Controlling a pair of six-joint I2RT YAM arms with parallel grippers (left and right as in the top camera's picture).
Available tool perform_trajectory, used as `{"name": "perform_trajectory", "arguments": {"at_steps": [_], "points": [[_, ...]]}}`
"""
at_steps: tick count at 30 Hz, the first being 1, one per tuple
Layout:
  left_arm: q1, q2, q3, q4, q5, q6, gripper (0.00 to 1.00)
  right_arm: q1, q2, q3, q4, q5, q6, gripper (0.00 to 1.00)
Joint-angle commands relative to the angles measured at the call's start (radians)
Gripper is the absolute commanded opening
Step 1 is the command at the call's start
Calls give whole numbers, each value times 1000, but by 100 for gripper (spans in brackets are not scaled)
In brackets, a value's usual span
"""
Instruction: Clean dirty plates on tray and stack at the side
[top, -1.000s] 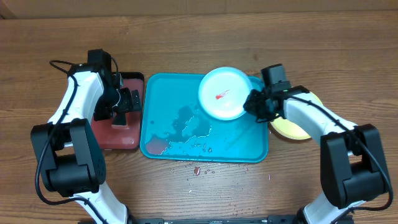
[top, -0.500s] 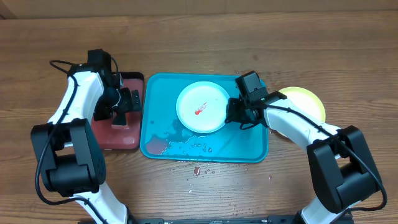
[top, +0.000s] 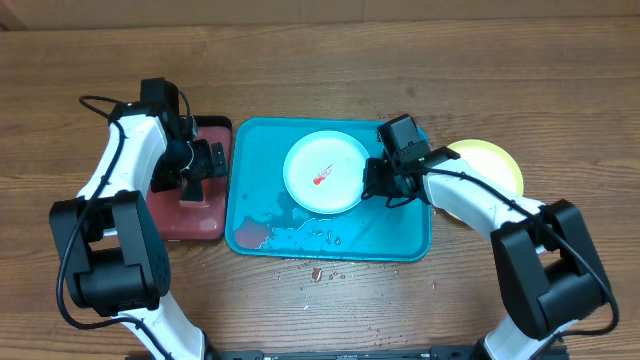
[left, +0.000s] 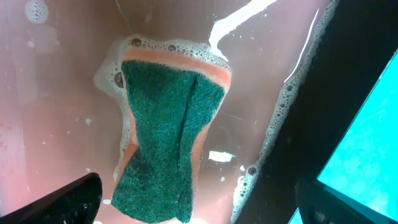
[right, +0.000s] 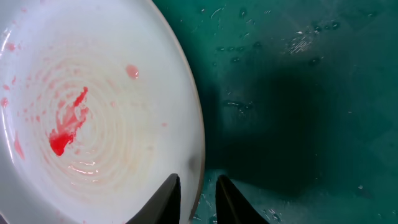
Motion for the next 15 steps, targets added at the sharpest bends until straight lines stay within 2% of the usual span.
{"name": "perform_trajectory", "arguments": {"at_steps": [1,3,9,15], "points": [[0,-22,14,4,11,-6,100,6,26,0,20,-26,-8,21],[0,-22,14,5,11,-6,100,6,26,0,35,-23,-8,20],[0,-22,14,8,11,-6,100,6,26,0,47,-22,-8,4],[0,-22,14,38,12,-7,99,6,26,0,47,-19,-8,4]]}}
